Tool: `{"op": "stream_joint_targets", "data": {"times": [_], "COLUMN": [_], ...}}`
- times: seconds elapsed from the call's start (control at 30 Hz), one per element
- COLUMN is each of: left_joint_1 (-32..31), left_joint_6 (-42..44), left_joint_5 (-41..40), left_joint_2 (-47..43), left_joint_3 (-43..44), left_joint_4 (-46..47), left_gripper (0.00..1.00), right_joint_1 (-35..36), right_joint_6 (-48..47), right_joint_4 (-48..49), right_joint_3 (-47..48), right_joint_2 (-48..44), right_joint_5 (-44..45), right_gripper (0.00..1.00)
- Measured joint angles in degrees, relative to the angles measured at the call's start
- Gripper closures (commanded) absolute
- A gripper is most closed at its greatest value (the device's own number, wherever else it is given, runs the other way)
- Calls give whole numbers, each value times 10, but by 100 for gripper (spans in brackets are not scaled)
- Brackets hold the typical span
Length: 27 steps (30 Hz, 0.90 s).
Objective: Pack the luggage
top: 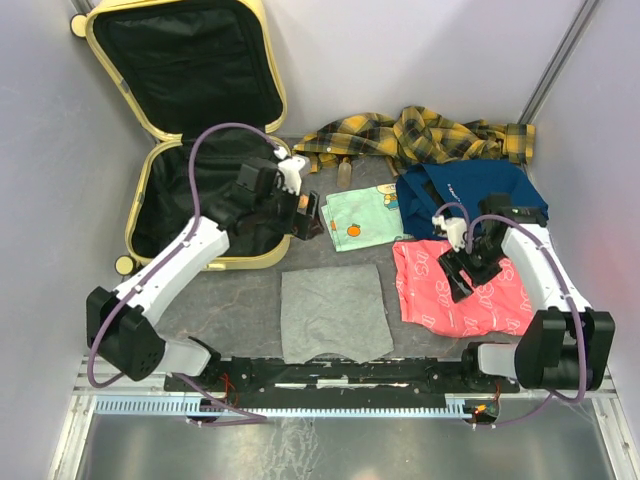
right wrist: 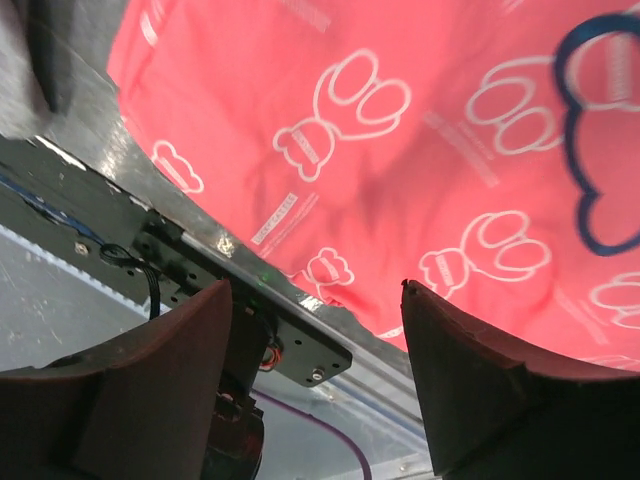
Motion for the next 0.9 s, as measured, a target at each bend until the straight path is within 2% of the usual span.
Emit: {"op": "stream_joint_targets", "data": {"times": [0.13, 0.27, 0.57, 0.73, 0.9], "left_joint_1": [-46, -78, -84, -84, -89], "left_joint_6": [-44, -77, -92, -99, -117], "left_joint_5": [11, 14, 17, 28, 42], "left_joint_2": [8, 8, -25, -30, -19], "left_joint_3": [-40, -73, -140, -142, -142], "left_joint_4": [43, 73, 98, 110, 134], "left_gripper": [6, 6, 5, 8, 10], "right_joint_1": [0, 2, 60, 96, 126], "right_joint_6": [-15, -16, 16, 57, 73], "right_joint_4": [23, 64, 160, 134, 137], "right_joint_3": [-57, -73, -77, -25, -3], "right_joint_2": [19, 67, 189, 245, 250], "right_joint_5": [14, 21, 28, 23, -18], "right_gripper": [31, 35, 40, 38, 32]}}
